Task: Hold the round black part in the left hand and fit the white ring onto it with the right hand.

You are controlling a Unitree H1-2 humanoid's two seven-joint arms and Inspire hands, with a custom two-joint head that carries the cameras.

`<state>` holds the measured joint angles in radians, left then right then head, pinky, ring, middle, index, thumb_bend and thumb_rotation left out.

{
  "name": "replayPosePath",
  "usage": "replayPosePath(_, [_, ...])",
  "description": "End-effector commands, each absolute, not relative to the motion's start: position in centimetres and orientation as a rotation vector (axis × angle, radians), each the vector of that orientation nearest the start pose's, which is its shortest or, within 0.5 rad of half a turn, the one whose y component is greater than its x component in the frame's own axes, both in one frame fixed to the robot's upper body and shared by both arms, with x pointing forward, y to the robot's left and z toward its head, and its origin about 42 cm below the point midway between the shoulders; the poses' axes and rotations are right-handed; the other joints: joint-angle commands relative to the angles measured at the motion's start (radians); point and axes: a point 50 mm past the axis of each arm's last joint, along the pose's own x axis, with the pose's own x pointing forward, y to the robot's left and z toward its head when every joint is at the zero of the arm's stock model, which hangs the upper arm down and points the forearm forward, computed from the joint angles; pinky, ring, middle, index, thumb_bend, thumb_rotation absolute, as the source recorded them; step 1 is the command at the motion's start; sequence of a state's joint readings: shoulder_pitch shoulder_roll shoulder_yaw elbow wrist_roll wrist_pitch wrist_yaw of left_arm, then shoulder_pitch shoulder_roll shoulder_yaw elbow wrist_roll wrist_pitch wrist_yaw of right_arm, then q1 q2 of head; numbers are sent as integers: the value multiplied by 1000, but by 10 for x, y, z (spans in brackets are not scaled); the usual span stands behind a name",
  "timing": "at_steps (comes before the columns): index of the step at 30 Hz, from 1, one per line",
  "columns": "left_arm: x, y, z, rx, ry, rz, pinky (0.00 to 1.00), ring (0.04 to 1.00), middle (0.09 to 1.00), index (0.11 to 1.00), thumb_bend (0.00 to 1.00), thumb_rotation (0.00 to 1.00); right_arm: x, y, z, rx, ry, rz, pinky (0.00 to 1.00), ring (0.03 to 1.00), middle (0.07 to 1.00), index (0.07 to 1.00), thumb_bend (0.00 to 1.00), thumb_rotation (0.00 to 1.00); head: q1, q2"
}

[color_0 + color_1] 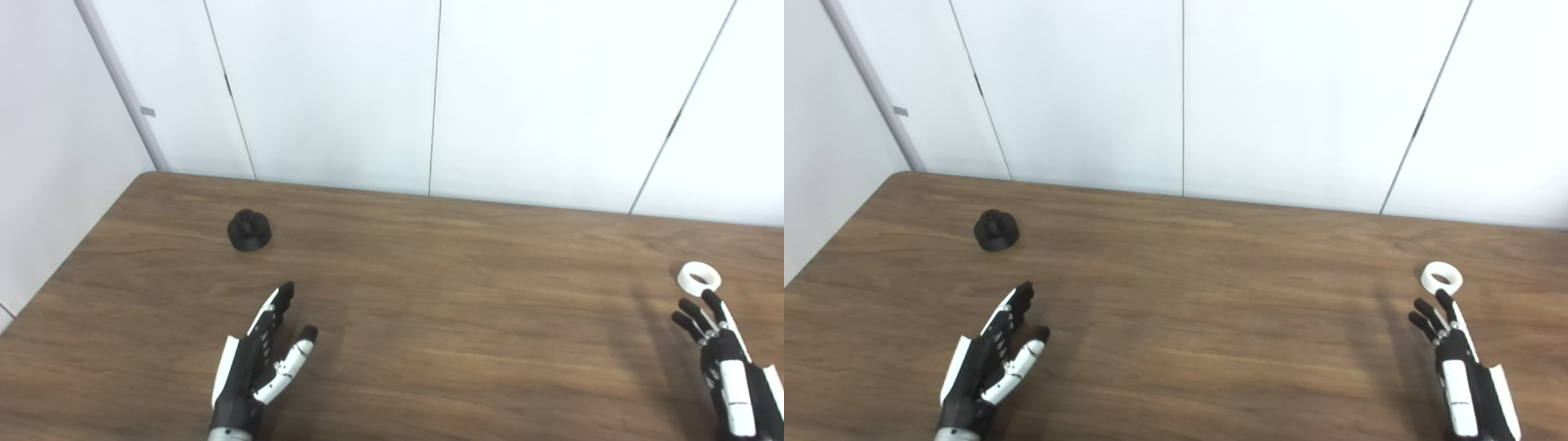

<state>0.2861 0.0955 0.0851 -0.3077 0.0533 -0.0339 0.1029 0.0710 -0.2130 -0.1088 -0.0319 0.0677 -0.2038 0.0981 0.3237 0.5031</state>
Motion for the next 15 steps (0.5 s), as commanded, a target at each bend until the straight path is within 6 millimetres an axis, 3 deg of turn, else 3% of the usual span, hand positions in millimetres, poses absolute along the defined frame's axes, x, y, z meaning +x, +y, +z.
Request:
replayPosePath(1, [171, 278, 128, 208, -64, 287, 946, 940, 936, 934, 644, 353, 229, -311, 69, -159, -30, -21, 1000, 886, 911, 979, 475, 1000, 0, 2])
replayPosePath(10, [197, 317, 171, 469, -91, 416, 999, 974, 918, 877, 887, 370, 228, -311, 70, -159, -27, -25, 1000, 888, 903, 973, 495, 1000, -2, 5])
replayPosePath(15, [213, 335, 194, 560, -29, 479, 993, 962, 942, 878, 900, 356, 228, -311, 70, -170, -28, -24, 1000, 890, 903, 977, 483, 1000, -2, 5])
